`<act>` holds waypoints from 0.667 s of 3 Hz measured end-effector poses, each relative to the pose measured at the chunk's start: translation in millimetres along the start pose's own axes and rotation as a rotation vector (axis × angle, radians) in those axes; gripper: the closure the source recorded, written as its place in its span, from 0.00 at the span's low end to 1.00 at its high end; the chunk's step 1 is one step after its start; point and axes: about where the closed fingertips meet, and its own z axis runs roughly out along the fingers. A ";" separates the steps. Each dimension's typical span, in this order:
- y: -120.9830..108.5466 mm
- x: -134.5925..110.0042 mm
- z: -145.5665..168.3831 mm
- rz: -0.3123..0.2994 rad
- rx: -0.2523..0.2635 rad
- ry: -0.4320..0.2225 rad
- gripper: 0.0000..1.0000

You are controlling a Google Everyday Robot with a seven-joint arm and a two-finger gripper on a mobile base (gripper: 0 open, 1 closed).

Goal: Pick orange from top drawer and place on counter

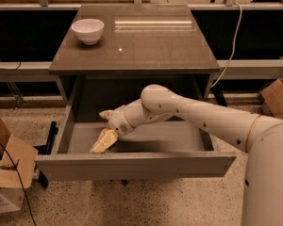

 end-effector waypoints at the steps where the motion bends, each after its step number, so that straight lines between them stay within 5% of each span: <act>1: 0.0 -0.4 -0.2 0.000 0.000 0.000 0.00; 2: 0.1 -0.7 -0.5 0.000 0.000 0.000 0.19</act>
Offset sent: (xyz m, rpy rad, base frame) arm 0.0491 0.0211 0.0431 0.1029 -0.0633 0.0389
